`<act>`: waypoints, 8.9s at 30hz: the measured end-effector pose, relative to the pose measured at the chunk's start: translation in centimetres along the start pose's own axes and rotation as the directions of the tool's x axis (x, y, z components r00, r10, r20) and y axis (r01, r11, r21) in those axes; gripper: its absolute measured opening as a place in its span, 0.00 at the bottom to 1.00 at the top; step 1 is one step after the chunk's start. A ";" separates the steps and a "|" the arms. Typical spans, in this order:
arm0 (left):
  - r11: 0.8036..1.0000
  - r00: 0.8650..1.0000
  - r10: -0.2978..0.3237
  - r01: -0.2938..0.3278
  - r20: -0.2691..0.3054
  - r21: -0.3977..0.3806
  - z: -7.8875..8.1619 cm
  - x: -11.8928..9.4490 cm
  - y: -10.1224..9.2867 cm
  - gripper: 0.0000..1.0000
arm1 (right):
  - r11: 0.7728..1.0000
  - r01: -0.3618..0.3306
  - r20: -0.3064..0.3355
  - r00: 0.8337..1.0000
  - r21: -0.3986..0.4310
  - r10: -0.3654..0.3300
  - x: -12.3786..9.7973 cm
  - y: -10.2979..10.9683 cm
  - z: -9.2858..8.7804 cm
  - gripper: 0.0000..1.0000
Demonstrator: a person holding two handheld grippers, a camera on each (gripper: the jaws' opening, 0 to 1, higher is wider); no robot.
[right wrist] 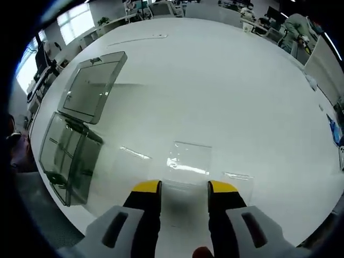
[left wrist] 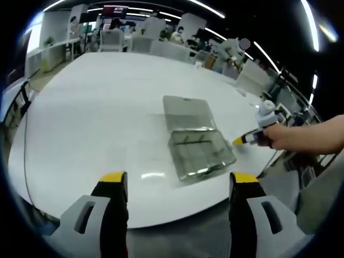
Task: Insert the divider into the dual guide fixture by aligning both edges with the guide slots and pushing it downward to the bottom, including one-sided entry, uneven engagement, binding, and posture correction.
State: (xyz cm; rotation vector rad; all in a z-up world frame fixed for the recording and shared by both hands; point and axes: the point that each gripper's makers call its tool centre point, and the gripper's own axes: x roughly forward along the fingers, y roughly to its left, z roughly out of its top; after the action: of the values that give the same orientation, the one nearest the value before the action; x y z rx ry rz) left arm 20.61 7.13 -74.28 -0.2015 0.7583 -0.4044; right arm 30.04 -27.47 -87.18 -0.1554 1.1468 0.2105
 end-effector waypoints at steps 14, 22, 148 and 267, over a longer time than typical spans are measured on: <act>1.000 1.000 0.001 -0.001 -0.002 -0.002 -0.1 0.0 0.0 0.74 | 1.000 -0.006 0.003 1.000 -0.028 0.006 0.0 0.2 0.1 0.29; 1.000 1.000 0.000 0.000 -0.004 -0.004 -0.2 -0.1 -0.1 0.74 | 0.999 -0.010 0.007 1.000 -0.051 0.010 0.1 0.0 0.3 0.29; 0.753 0.803 -0.537 0.594 0.257 -0.282 5.5 8.0 -17.3 0.05 | 0.880 -0.239 0.235 0.905 -0.410 0.356 -16.1 14.3 3.1 0.27; 0.475 0.515 -0.829 0.854 0.217 -0.211 6.6 3.6 -19.2 0.00 | 0.302 -0.950 0.043 0.299 -0.085 0.953 -20.8 17.4 1.2 0.06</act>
State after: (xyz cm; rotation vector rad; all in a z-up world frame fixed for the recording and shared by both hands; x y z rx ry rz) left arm 22.14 -11.57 -65.67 -0.9093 0.5780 -1.2418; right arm 18.61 -12.13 -67.89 0.5641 1.0105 1.3407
